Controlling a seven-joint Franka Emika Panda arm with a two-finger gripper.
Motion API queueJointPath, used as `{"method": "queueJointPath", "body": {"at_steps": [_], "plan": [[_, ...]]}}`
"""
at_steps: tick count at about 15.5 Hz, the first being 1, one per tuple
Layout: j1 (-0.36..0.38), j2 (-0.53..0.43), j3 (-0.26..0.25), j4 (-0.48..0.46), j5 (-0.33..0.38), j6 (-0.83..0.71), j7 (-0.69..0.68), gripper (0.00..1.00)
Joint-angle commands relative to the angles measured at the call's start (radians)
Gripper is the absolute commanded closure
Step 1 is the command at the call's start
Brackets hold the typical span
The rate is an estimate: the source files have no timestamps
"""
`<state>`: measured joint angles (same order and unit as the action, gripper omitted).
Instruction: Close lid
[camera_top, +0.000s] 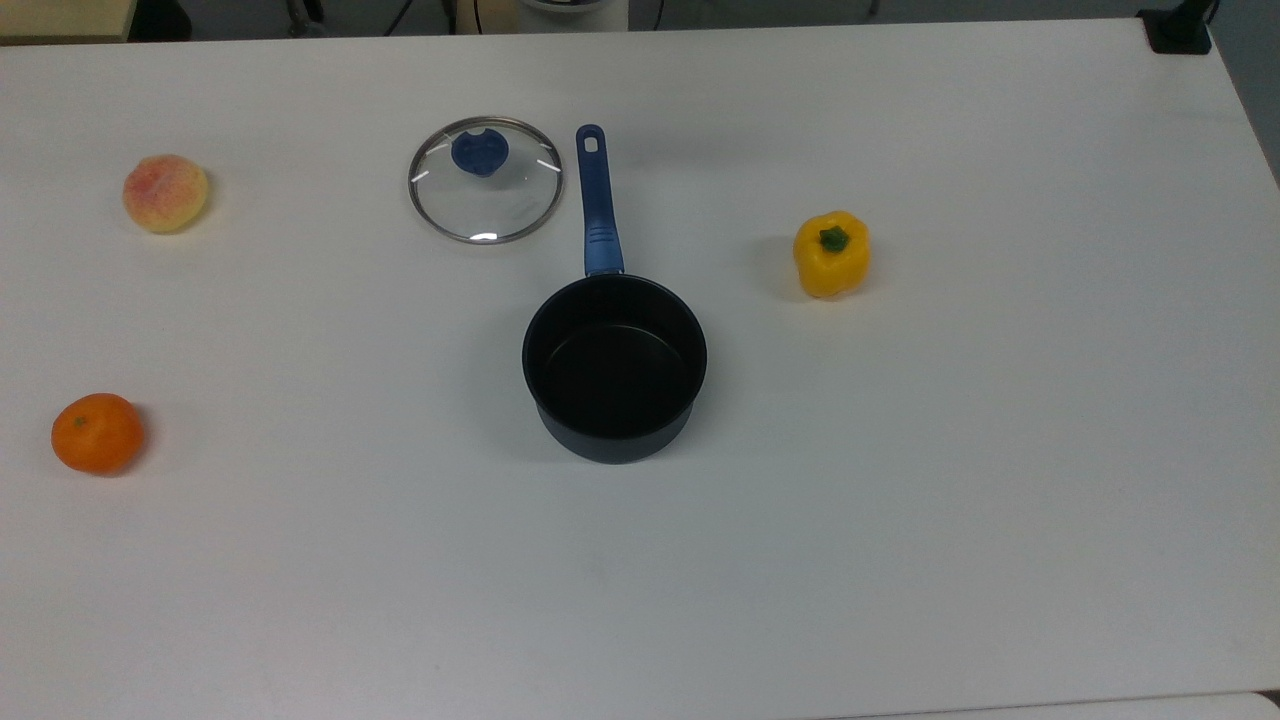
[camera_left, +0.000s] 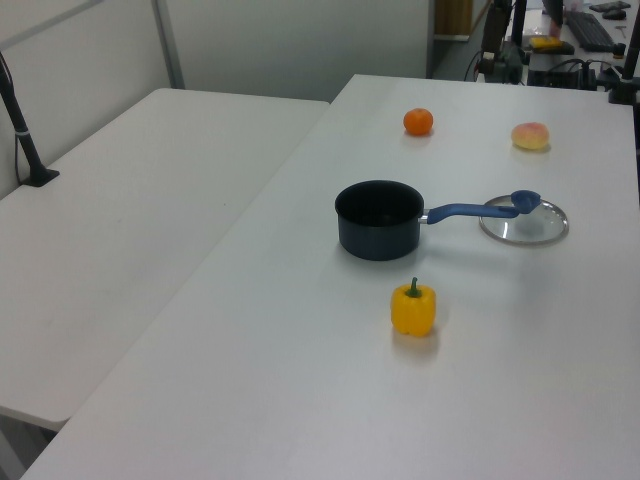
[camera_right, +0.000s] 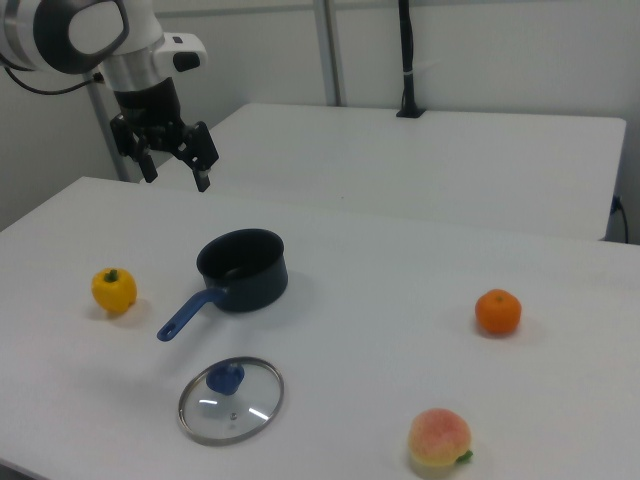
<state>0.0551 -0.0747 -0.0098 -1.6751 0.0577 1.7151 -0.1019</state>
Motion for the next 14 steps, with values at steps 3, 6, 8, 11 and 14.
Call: {"method": "queueJointPath", "body": {"at_steps": [3, 6, 8, 11, 14], "plan": [[0.006, -0.014, -0.005, -0.011, -0.013, 0.009, -0.018, 0.0], [0.005, -0.014, -0.004, -0.011, -0.013, 0.009, -0.016, 0.0], [0.005, -0.016, -0.006, -0.011, -0.013, 0.006, -0.01, 0.0], [0.005, -0.019, -0.006, -0.011, -0.013, -0.011, -0.018, 0.0], [0.005, -0.019, -0.006, -0.012, -0.013, -0.029, -0.022, 0.0]]}}
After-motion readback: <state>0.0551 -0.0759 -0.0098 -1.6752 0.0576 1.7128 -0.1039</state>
